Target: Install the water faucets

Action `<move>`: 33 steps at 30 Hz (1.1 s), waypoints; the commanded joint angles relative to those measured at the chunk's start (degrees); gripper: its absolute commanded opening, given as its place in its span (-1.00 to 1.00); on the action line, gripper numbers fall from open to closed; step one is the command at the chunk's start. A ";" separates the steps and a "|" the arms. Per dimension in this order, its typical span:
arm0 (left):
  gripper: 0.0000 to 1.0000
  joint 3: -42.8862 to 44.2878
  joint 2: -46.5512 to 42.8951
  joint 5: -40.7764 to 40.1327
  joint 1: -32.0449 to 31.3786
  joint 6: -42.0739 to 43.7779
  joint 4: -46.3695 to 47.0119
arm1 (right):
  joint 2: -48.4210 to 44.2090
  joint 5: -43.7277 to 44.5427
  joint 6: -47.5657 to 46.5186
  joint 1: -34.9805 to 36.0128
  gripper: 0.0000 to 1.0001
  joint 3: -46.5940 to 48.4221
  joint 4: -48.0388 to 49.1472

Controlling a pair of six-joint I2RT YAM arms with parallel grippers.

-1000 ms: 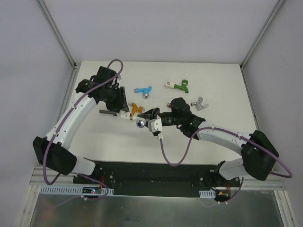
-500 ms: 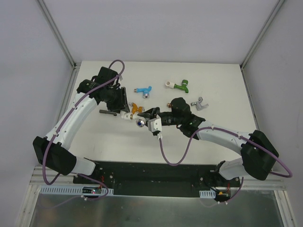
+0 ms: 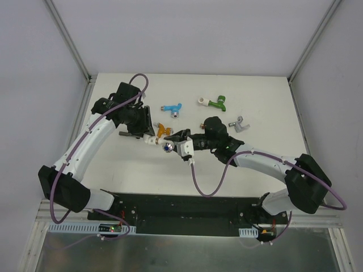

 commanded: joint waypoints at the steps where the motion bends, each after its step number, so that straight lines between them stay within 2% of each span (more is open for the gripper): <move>1: -1.00 -1.34 -5.74 3.35 -0.74 -3.95 3.85 | 0.90 -6.87 8.21 -0.78 -1.00 1.17 11.20; 5: -1.00 -2.75 -9.43 1.08 -2.05 -6.76 5.87 | 1.61 -7.76 16.30 -1.22 -1.00 0.38 20.19; 12: -1.00 -5.99 -15.67 -9.20 -7.41 -12.56 11.57 | 1.61 -2.05 30.88 -1.13 -1.00 1.34 28.98; 19: -1.00 -11.09 -19.89 -16.94 -13.74 -18.27 20.71 | -0.32 3.75 43.37 0.01 -1.00 1.88 28.90; 23: -1.00 -13.65 -22.18 -19.05 -15.59 -19.95 25.29 | -2.87 10.16 47.15 1.59 -1.00 0.29 25.84; 33: -1.00 -21.81 -25.78 -24.59 -20.78 -21.53 35.83 | -5.86 28.44 63.85 4.05 -1.00 -1.47 20.55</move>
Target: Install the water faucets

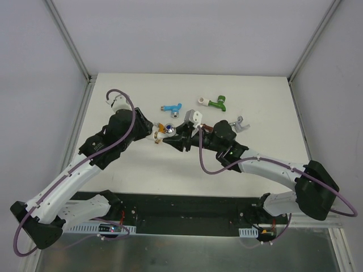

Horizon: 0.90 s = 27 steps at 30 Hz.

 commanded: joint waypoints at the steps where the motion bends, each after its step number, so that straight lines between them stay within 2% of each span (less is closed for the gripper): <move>1: -1.00 -3.74 -1.63 6.51 -4.74 -5.55 12.37 | -1.27 14.05 11.05 1.74 -1.00 1.07 4.64; 10: -1.00 -12.53 -5.50 3.69 -7.99 -5.55 24.67 | -4.52 26.09 27.93 2.27 -1.00 0.89 -2.56; 14: -1.00 -14.38 -6.03 1.76 -9.40 -5.64 26.79 | -5.84 32.68 29.79 2.88 -1.00 0.89 -7.57; 20: -0.97 -14.21 -5.15 0.19 -9.66 -5.38 24.79 | -7.07 33.13 27.86 2.79 -1.00 -2.88 -4.95; 24: 0.04 -12.28 -7.60 -4.47 -9.57 -6.43 16.62 | -7.16 32.17 24.70 1.83 -1.00 -5.87 -1.78; 27: 0.37 -12.19 -9.89 -6.15 -9.40 -6.52 12.82 | -6.46 28.93 24.34 0.16 -1.00 -6.66 -0.21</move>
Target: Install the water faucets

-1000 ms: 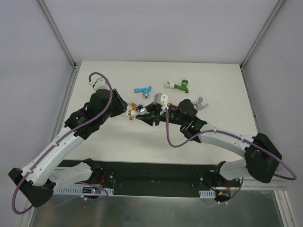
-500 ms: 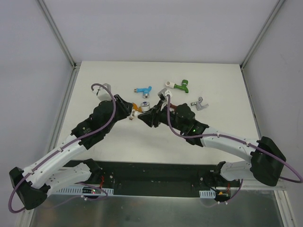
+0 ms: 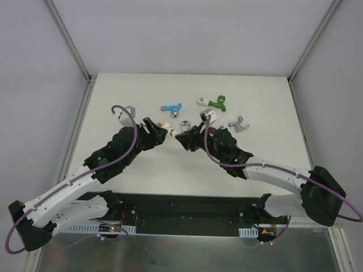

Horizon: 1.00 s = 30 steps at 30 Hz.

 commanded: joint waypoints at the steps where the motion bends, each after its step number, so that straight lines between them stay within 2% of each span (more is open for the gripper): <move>1: 0.49 1.80 -4.10 -2.37 0.46 -0.99 -5.61 | -0.69 -2.12 -1.80 -2.27 -1.00 -0.54 10.49; 3: 0.67 0.40 -4.89 -1.41 1.68 -0.90 -5.96 | 0.63 -6.24 -1.98 -3.15 -1.00 -1.69 14.78; 6: 0.79 -1.10 -4.55 4.63 5.98 -0.29 -5.35 | 2.04 -11.51 -2.41 -4.29 -1.00 -3.27 21.37; 7: 0.80 -1.71 -4.02 9.36 8.87 0.06 -4.39 | 2.30 -13.10 -2.33 -4.56 -1.00 -3.88 23.31; 10: 0.83 -4.61 -1.04 32.27 19.76 -0.46 3.24 | 2.04 -17.06 -1.80 -5.61 -1.00 -4.77 26.75; 12: 0.84 -6.02 0.98 41.88 23.74 -1.51 10.00 | 1.52 -19.17 -2.15 -6.14 -1.00 -4.77 26.84; 14: 0.86 -6.81 2.39 46.83 24.19 -1.96 16.95 | 0.90 -20.40 -2.41 -6.58 -1.00 -4.68 26.84; 20: 0.89 -7.78 2.49 48.60 24.63 -3.18 24.87 | -0.07 -23.57 -2.42 -7.81 -1.00 -3.71 27.02; 25: 0.87 -8.39 3.89 48.87 24.63 -5.29 27.43 | -0.94 -24.45 -2.77 -8.86 -1.00 -3.71 27.98; 30: 0.83 -13.49 2.93 46.85 25.07 -9.15 36.20 | -1.83 -25.33 -1.45 -9.92 -1.00 -3.89 29.65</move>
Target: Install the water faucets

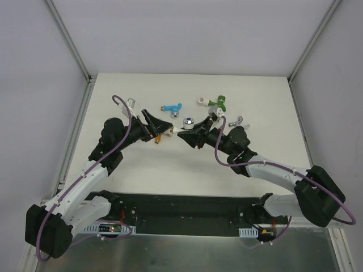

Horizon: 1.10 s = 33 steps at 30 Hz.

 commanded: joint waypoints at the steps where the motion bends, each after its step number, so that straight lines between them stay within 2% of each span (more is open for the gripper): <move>1: 0.82 -5.01 -1.12 -0.08 0.68 -4.83 12.33 | -3.03 -3.01 0.98 -0.87 -1.00 1.84 9.39; 8: 0.73 -9.06 1.34 1.85 0.68 -11.16 30.26 | -2.85 -5.21 2.91 -1.05 -1.00 1.22 13.00; 14: 0.46 -9.41 2.31 4.31 0.68 -13.28 37.12 | -2.41 -5.22 3.79 -1.14 -1.00 0.87 14.76; 18: 0.20 -10.12 1.61 4.93 0.68 -13.28 40.11 | -2.06 -5.30 4.75 -1.22 -1.00 0.87 15.29; 23: -0.36 -12.05 0.38 5.45 0.68 -11.79 44.42 | -1.10 -4.78 8.79 -1.58 -1.00 0.78 16.69; 26: -1.00 -13.37 -0.76 5.37 0.68 -8.90 46.70 | -0.57 -2.50 14.92 -1.93 -1.00 1.05 16.43; 29: -1.00 -15.30 -2.78 5.19 0.68 -3.54 49.08 | -0.13 1.54 24.76 -2.89 -1.00 1.83 13.54; 33: -1.00 -17.32 -4.90 6.42 0.59 3.06 53.11 | 0.04 5.32 38.39 -4.12 -1.00 4.47 3.80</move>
